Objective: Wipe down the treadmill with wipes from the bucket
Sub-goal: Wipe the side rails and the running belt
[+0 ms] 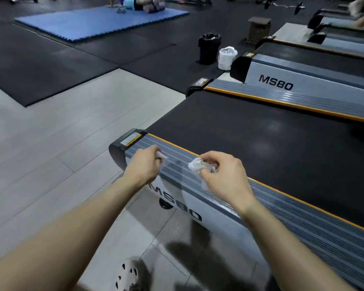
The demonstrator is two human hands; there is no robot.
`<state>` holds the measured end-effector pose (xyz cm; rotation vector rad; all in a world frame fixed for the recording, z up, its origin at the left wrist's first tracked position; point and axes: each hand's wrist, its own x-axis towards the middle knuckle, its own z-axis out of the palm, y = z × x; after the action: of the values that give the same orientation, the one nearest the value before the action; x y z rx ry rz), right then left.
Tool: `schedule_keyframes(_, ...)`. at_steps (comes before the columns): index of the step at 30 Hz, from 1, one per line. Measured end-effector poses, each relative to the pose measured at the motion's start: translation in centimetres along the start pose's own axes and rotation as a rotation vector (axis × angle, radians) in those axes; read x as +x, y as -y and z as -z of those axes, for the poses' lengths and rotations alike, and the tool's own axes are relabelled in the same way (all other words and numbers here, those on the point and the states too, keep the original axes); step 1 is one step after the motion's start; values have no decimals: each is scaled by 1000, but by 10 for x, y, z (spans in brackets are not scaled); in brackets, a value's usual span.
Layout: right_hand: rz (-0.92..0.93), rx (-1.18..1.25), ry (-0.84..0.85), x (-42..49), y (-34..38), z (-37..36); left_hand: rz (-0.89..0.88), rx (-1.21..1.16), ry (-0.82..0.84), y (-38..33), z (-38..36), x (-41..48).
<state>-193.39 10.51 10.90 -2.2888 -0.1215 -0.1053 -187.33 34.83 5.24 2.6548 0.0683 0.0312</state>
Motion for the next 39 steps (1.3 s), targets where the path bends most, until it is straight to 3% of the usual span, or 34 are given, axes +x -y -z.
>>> schedule_keyframes(3, -102, 121, -40, 30, -21, -28, 94, -36, -79, 17, -23, 54)
schedule_keyframes(7, 1, 47, -73, 74, -44, -59, 159, -2, -181, 48, -65, 122)
schedule_keyframes(13, -60, -120, 3, 91, -76, -99, 256, 61, 143, 78, -102, 137)
schedule_keyframes(18, -257, -44, -32, 118, -57, -115, 251, 61, 273, 79, -95, 144)
schedule_keyframes(22, -254, -81, 22, 178, -31, -130, 239, 202, 381, 70, -69, 149)
schedule_keyframes(27, -115, -264, 178, 275, -34, -153, 315, 257, 357, 79, -41, 185)
schedule_keyframes(33, 269, -497, 334, 374, -53, -206, 434, 125, 493, 100, -45, 202)
schedule_keyframes(36, 406, -553, 551, 374, -66, -220, 466, 114, 493, 100, -41, 203)
schedule_keyframes(39, 468, -510, 643, 352, -83, -199, 477, 118, 506, 95, -37, 208)
